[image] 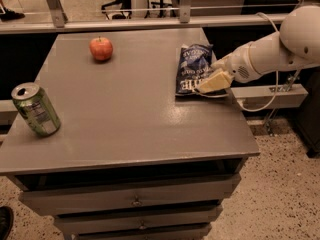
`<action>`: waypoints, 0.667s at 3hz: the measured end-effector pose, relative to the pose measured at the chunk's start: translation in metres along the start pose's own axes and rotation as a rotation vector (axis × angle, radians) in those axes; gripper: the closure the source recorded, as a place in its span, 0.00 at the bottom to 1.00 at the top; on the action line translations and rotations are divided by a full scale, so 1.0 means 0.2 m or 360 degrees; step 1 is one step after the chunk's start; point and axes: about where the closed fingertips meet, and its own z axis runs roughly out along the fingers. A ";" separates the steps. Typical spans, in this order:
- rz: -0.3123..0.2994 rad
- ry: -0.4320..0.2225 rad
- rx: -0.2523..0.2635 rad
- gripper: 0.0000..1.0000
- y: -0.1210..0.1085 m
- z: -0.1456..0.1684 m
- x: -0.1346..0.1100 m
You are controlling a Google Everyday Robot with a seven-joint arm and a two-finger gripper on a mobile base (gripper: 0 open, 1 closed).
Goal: Pick blue chip bag
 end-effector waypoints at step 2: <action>-0.0056 -0.0134 0.0061 0.93 -0.02 -0.16 -0.17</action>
Offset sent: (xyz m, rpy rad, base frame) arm -0.0078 0.0010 0.0782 0.0684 -0.1423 0.0198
